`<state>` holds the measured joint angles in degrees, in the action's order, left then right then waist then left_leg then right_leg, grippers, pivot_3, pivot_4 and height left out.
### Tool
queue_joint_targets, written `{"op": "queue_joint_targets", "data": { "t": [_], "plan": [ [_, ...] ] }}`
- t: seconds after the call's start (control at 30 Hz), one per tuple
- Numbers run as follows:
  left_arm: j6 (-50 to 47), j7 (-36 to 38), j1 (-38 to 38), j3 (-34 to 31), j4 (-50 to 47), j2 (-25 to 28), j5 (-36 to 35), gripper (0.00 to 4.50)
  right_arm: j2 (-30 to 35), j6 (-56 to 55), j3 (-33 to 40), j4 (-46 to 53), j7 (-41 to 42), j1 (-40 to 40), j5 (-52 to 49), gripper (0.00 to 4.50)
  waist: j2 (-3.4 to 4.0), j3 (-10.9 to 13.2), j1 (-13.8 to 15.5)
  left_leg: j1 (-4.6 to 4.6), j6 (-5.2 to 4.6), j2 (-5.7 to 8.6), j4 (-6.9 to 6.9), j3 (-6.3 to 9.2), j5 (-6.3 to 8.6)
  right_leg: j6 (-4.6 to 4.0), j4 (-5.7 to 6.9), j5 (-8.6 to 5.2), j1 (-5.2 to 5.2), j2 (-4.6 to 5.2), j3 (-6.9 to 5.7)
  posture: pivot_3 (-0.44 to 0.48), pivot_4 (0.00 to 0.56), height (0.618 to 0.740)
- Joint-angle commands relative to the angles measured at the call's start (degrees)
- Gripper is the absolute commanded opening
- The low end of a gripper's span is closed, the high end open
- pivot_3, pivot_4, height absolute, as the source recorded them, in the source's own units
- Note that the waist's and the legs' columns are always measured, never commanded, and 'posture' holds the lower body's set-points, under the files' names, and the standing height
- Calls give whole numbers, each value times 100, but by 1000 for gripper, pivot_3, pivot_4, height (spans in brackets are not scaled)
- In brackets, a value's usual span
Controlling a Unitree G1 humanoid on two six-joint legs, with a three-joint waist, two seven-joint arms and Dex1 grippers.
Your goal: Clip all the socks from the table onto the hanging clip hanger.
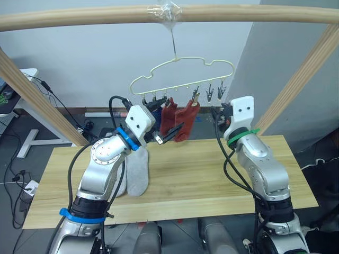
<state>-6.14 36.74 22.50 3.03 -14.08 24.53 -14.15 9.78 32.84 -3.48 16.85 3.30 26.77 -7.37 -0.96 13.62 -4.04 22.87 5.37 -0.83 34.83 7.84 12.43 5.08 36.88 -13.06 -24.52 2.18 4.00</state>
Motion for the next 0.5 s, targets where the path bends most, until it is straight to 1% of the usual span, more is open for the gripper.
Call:
{"op": "queue_joint_targets", "data": {
  "t": [0.03,0.07,0.27,0.3,0.33,0.5],
  "plan": [
    [40,-175,-13,-236,-367,20,-13,4500,-142,-346,47,-206,-60,245,135,1671,4,6,1,-2,0,0,0,-1,0,0,1,0,0,0,0,42,222,740],
    [-1,-202,5,-248,-386,24,-11,4500,-176,-405,60,-319,-68,296,162,1671,3,7,3,-1,0,0,0,-1,0,0,1,0,-1,0,0,60,222,740],
    [-142,-218,48,-261,-420,71,-18,4500,-394,-841,91,-1108,-43,699,249,1671,3,9,70,0,0,0,0,-2,0,-1,0,0,-1,0,1,60,222,740],
    [-155,-214,21,-266,-453,87,-27,4500,-438,-909,121,-1243,-63,760,246,1671,4,9,75,1,0,0,-1,-2,0,-1,0,0,-1,0,1,87,220,740],
    [-165,-215,1,-270,-477,99,-34,4500,-468,-960,145,-1336,-78,798,246,1671,3,9,85,1,0,0,-1,-2,0,-1,0,0,-2,0,1,87,220,740],
    [-242,-225,1,-300,-575,156,-67,4500,-488,-1201,229,-1794,-112,1016,284,1671,4,9,128,2,0,0,-1,-2,0,-1,0,1,-2,0,1,102,216,740]
  ]
}}
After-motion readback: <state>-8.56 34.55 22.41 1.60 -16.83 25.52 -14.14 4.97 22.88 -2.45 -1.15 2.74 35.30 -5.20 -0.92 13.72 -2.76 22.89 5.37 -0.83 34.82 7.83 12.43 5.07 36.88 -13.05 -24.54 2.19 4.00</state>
